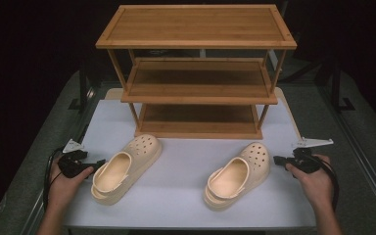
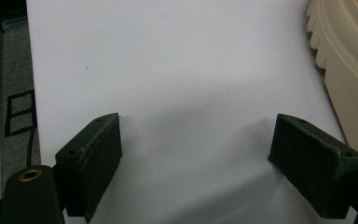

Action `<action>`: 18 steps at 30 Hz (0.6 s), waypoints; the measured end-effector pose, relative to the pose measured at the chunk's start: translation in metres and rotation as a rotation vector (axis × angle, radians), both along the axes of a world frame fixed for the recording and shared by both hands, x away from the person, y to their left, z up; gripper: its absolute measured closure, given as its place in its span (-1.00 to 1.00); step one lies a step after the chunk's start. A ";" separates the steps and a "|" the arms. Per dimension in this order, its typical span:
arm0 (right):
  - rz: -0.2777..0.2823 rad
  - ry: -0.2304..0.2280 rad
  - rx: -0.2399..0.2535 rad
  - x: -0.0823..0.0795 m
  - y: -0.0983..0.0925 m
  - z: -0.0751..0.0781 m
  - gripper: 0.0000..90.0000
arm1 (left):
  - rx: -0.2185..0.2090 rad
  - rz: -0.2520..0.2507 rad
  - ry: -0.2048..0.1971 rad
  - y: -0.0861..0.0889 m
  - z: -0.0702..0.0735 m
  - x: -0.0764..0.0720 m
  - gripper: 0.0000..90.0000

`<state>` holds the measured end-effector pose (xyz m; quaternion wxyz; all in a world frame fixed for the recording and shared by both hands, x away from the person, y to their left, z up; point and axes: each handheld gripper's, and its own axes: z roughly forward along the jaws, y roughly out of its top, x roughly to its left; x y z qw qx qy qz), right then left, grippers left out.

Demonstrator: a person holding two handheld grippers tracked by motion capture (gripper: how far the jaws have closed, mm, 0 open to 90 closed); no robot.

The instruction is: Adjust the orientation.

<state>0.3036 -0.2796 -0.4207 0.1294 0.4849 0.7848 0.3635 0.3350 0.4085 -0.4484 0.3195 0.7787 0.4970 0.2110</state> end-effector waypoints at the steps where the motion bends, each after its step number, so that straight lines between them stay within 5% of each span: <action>1: 0.011 -0.003 0.001 -0.005 0.000 0.000 1.00 | 0.000 0.000 0.000 0.000 0.000 0.000 -0.65; 7: 0.049 -0.014 0.008 -0.027 0.004 0.000 1.00 | -0.001 0.000 0.000 0.000 0.000 0.000 -0.65; 18: 0.082 0.015 -0.026 -0.018 0.016 -0.009 1.00 | 0.000 0.000 0.000 0.000 0.000 0.000 -0.65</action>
